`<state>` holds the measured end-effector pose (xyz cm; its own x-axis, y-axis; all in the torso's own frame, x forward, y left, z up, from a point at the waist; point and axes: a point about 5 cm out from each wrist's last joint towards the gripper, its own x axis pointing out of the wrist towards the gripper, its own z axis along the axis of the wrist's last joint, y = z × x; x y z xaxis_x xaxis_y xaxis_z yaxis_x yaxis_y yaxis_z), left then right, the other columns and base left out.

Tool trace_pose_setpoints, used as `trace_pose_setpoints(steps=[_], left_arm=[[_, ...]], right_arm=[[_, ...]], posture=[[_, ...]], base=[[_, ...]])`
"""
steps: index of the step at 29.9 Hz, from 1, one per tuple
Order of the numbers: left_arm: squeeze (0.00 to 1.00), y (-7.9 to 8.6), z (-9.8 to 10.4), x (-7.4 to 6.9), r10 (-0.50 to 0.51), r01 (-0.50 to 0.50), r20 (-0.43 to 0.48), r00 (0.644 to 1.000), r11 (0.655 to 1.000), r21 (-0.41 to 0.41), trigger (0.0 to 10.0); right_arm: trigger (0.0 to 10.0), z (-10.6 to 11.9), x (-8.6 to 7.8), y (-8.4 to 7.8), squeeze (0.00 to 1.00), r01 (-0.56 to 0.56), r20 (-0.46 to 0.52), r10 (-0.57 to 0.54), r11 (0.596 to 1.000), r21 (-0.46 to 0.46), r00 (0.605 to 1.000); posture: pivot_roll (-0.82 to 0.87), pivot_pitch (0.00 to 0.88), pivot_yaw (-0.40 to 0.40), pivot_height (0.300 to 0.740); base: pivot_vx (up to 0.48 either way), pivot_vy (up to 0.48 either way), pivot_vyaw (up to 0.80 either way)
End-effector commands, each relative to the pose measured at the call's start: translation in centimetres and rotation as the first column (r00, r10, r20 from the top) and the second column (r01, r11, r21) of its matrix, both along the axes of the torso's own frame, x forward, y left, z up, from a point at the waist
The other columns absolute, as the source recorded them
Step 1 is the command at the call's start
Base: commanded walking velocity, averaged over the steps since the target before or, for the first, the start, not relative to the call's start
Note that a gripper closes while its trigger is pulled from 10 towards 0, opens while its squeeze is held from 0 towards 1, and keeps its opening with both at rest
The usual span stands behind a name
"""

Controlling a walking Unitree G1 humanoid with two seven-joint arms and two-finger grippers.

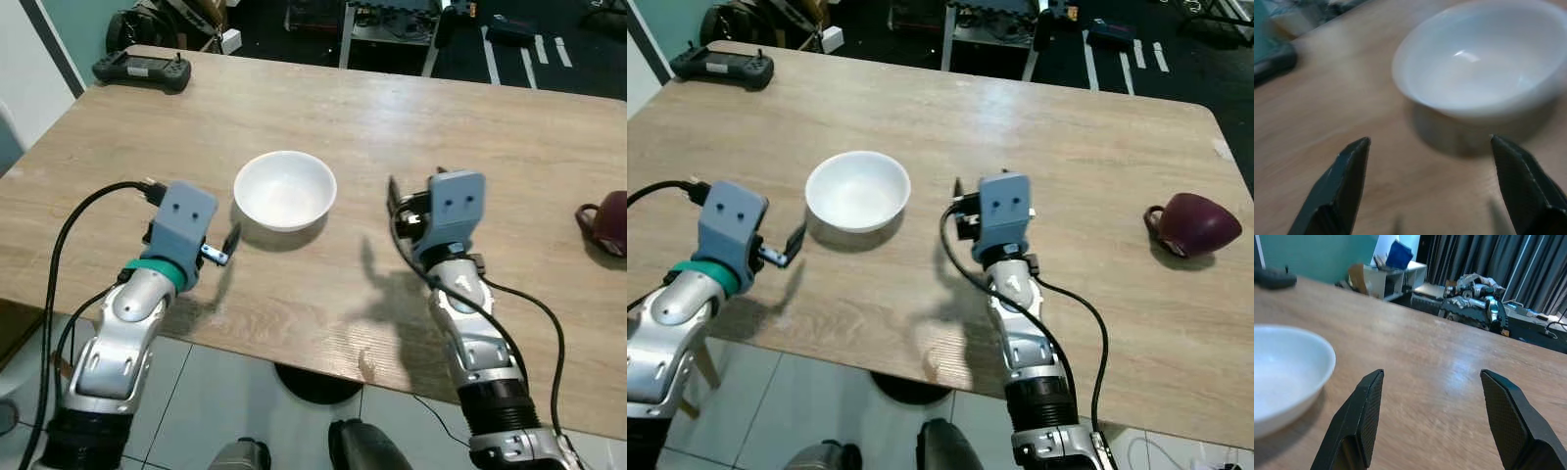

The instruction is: Setting the table

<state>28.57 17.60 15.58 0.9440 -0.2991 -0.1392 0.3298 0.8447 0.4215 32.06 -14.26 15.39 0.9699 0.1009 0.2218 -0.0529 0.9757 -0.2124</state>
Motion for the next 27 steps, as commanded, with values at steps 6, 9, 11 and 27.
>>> trace_pose_setpoints(steps=[6,9,11,27], left_arm=[[0.0,0.4,0.5,-0.6,-0.195,0.185,0.001,0.981,0.931,0.315,10.0],[0.0,0.7,1.6,-0.2,-0.261,0.222,0.029,0.965,0.869,0.442,10.0],[0.0,0.8,1.9,0.4,-0.279,0.239,0.028,0.96,0.866,0.439,10.0],[0.0,0.5,1.7,5.5,-0.361,0.343,-0.043,0.932,0.837,0.427,10.0]], right_arm=[[10.0,-0.7,0.4,-0.3,0.0,0.06,-0.065,-0.057,0.997,0.047,0.996],[10.0,-0.7,0.5,-0.3,0.0,0.075,-0.074,-0.067,0.991,0.11,0.995],[10.0,-0.8,0.5,-0.3,0.0,0.081,-0.081,-0.071,0.988,0.128,0.994],[10.0,-0.4,0.3,-0.5,0.0,0.09,-0.089,-0.078,0.987,0.137,0.993]], posture=[[-0.04,0.0,0.016,0.74],[-0.04,0.0,0.015,0.74],[-0.04,0.0,0.012,0.74],[-0.08,0.0,0.013,0.74]], base=[[0.0,0.0,0.0],[0.0,0.0,0.0],[0.0,0.0,0.0],[0.0,0.0,0.0]])
